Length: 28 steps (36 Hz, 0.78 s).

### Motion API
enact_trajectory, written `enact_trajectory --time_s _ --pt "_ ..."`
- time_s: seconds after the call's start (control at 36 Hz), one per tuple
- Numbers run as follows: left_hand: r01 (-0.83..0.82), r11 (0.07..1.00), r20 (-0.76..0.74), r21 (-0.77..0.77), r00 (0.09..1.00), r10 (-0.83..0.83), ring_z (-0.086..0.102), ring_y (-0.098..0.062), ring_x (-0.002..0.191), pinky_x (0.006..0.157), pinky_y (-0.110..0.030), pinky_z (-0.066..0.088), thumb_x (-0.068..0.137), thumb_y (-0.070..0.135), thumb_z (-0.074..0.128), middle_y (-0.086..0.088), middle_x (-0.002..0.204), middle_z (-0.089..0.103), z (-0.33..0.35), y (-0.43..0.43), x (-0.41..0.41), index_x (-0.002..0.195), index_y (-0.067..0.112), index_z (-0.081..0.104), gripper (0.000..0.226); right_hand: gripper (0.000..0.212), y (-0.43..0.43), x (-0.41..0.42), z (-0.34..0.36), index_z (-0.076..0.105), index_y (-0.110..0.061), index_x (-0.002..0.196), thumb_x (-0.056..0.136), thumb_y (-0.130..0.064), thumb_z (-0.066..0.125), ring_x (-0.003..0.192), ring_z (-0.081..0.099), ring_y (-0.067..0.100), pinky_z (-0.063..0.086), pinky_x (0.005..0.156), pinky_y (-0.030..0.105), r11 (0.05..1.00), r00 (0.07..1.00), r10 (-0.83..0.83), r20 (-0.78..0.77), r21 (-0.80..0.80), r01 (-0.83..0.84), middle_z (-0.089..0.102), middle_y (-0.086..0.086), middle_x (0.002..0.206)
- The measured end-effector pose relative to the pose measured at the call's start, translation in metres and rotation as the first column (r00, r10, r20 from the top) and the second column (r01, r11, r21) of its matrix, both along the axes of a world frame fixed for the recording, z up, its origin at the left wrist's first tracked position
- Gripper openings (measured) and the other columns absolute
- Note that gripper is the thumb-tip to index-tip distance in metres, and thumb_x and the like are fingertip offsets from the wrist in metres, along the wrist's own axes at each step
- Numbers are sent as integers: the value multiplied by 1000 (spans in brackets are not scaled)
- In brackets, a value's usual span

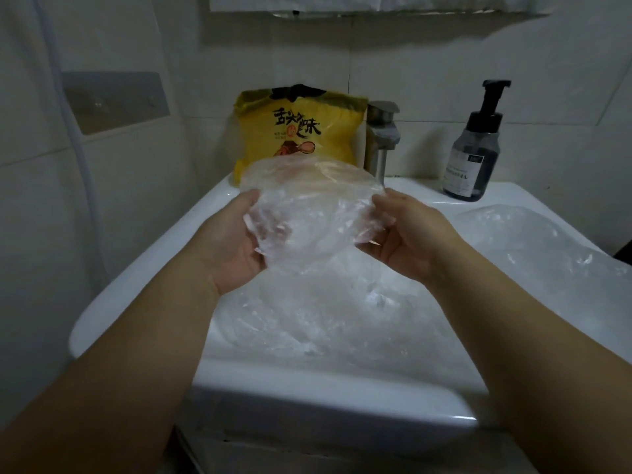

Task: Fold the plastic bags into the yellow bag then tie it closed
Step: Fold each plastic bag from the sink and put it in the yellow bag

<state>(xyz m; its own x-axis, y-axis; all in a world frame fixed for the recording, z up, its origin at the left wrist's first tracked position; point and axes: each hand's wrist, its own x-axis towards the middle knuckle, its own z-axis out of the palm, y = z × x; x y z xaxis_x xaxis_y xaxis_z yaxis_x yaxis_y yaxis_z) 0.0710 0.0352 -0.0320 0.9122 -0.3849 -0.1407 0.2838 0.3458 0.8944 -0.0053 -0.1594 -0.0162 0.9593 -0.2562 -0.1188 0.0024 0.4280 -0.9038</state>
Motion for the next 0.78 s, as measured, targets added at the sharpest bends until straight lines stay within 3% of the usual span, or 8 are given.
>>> enact_trajectory --time_s 0.11,0.17,0.28,0.39,0.5,0.58,0.69,0.78 --pt "-25 983 52 181 999 16 68 -23 93 79 -36 54 99 35 49 -10 120 66 -5 -3 -2 133 12 54 41 42 2 3 -3 42 -20 134 97 1 42 101 64 31 53 88 49 985 989 -143 22 -94 145 61 10 88" --pt "-42 989 80 142 996 31 68 -21 91 83 -37 53 99 34 49 -8 113 69 -4 -4 -3 138 13 49 43 38 2 2 -1 46 -20 126 97 3 37 88 63 25 55 84 47 983 987 -161 28 -80 163 60 11 91" --pt "-140 989 243 49 962 124 60 -14 72 70 -31 45 100 19 50 -5 93 63 1 -3 -4 137 34 40 41 29 -1 0 3 60 -14 96 97 2 36 83 61 26 56 76 43 993 992 -119 26 -8 120 61 11 93" --pt "-110 985 383 135 922 50 62 -10 78 70 -26 49 95 2 53 8 83 73 1 -8 -13 98 26 70 29 26 0 -1 2 59 0 117 93 -4 52 83 66 26 56 74 36 1000 999 1 47 13 -1 67 16 103" --pt "-232 938 490 259 868 79 62 -7 87 75 -20 49 85 0 68 3 101 68 -4 -8 -13 103 31 66 36 57 -4 -1 0 46 0 137 82 13 60 106 62 29 53 92 37 985 994 -35 106 -165 52 55 18 129" --pt "-339 881 612 331 787 73 62 4 78 73 -9 49 81 -5 70 6 95 64 -7 -4 -13 116 33 58 53 71 -6 -3 -4 42 -9 142 78 10 67 113 58 20 49 98 34 841 994 -37 99 -534 84 53 10 133" --pt "-518 705 760 484 649 -45 60 0 79 67 -7 46 81 4 72 9 93 64 -11 -1 -14 114 26 64 40 69 -7 -1 -9 41 -14 144 83 3 67 73 53 5 46 63 9 594 997 -27 74 -801 75 52 -10 89" --pt "-552 695 784 460 621 -26 57 -8 76 65 -13 43 82 13 74 13 81 60 -12 -1 -13 90 23 64 16 44 -8 -2 -11 54 -13 134 91 -14 63 60 49 8 39 53 12 377 992 -51 112 -918 123 54 -6 78"
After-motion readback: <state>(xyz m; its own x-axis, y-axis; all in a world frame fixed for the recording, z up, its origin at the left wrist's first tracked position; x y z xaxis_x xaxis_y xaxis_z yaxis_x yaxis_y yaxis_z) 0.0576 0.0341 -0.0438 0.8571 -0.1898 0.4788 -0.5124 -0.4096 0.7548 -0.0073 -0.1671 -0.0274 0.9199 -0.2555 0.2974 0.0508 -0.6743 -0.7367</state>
